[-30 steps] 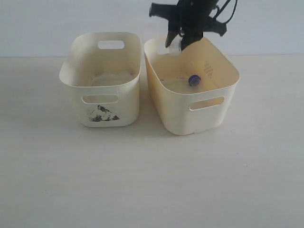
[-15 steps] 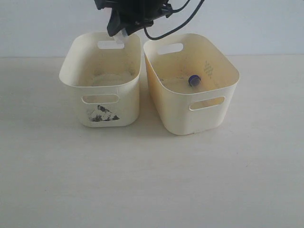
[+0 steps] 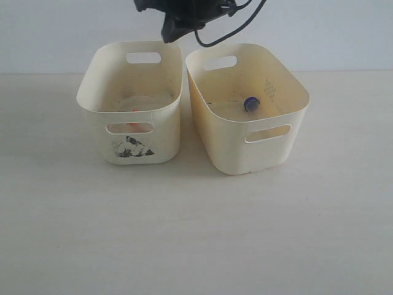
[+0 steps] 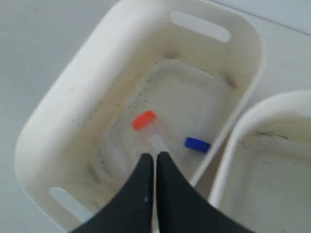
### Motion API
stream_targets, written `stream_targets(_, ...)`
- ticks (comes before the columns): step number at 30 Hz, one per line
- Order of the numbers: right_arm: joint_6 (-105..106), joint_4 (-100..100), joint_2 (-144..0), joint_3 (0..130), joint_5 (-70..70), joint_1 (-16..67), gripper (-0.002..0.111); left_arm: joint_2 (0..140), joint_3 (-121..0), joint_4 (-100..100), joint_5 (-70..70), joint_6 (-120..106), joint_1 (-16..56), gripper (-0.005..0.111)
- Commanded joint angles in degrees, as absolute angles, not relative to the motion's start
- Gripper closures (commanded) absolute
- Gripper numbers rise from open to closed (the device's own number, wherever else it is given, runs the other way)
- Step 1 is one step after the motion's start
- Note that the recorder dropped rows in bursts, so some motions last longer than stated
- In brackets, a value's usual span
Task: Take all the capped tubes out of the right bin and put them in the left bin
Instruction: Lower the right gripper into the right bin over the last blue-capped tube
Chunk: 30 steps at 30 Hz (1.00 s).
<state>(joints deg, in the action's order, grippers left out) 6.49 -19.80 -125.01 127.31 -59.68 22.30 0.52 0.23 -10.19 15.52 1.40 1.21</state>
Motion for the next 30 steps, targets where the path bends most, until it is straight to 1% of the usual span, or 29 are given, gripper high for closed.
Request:
stream_targets(1,-2.33,-7.26,-121.56,127.48,-66.49,19.26,0.107,0.41,0.00,-10.13,14.98,2.06,1.14,0.102)
stream_targets(3,-5.14,-1.39,-121.44,127.48,-69.93,18.58,0.107,0.41,0.00,-10.13,14.98,2.06,1.14,0.102)
stream_targets(7,-10.31,8.77,-122.54,127.48,-69.96,18.57,0.107,0.41,0.00,-10.13,14.98,2.06,1.14,0.102)
stream_targets(14,-11.16,11.42,-126.70,126.75,-69.96,18.88,0.107,0.41,0.00,-10.13,14.98,2.06,1.14,0.102)
stream_targets(19,-12.00,19.49,-130.37,125.01,-69.96,20.66,0.107,0.41,0.00,-10.13,14.98,2.06,1.14,0.102)
stream_targets(24,-12.00,20.12,-133.49,124.60,-69.96,20.93,0.107,0.41,0.00,-10.13,14.98,2.06,1.14,0.102)
stream_targets(30,-13.75,29.38,-136.27,124.60,-69.96,23.68,0.107,0.41,0.00,-10.13,14.98,2.06,1.14,0.102)
